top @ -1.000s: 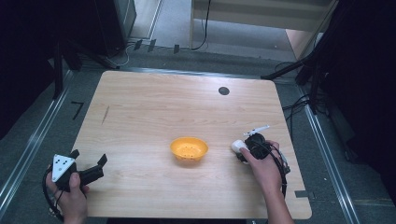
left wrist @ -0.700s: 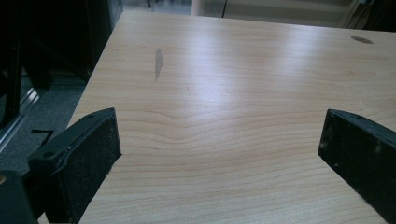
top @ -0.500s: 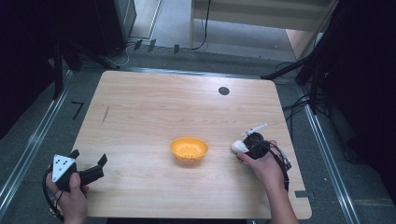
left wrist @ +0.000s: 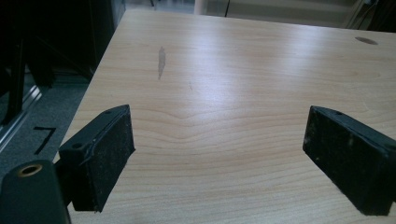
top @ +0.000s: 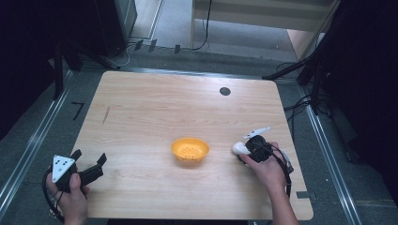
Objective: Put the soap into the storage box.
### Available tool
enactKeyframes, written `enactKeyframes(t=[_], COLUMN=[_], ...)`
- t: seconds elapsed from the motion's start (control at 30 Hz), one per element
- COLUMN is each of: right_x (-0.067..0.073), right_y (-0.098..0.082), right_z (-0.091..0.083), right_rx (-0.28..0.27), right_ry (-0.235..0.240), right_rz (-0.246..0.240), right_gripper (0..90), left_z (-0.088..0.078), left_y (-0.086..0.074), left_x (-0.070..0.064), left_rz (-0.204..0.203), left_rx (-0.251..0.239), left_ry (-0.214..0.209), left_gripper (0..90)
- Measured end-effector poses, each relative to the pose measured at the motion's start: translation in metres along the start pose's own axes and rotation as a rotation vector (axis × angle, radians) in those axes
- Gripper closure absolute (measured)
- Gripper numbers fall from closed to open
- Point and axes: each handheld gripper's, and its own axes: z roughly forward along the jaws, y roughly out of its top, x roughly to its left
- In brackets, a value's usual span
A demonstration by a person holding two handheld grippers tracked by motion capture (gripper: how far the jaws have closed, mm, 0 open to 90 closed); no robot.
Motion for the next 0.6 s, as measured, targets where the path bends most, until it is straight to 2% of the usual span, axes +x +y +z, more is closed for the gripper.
enactKeyframes(t=[0.13,0.2,0.3,0.47,0.6], right_x=[-0.0021,-0.0021,-0.0002,0.0035,0.0058], right_y=[-0.0036,-0.0047,-0.0047,-0.0022,0.0025], right_z=[-0.0016,-0.0026,-0.0052,-0.0081,-0.0103], right_rx=[-0.018,-0.016,-0.030,-0.033,-0.036], right_ry=[0.020,0.019,0.044,0.051,0.056], right_rz=[0.004,-0.012,-0.029,-0.034,-0.065], right_gripper=[50.1,50.1,50.2,50.3,50.3], left_z=[0.0004,0.0004,0.0002,0.0002,0.0001], left_y=[0.0002,0.0002,0.0002,0.0002,0.0001], left_x=[-0.0003,-0.0004,-0.0002,-0.0005,-0.0004], left_rz=[0.004,0.005,0.003,0.006,0.005], left_rx=[0.006,0.006,0.006,0.007,0.006], left_ry=[-0.001,-0.002,-0.001,0.001,0.003], left_gripper=[9.3,9.3,9.2,9.3,8.8])
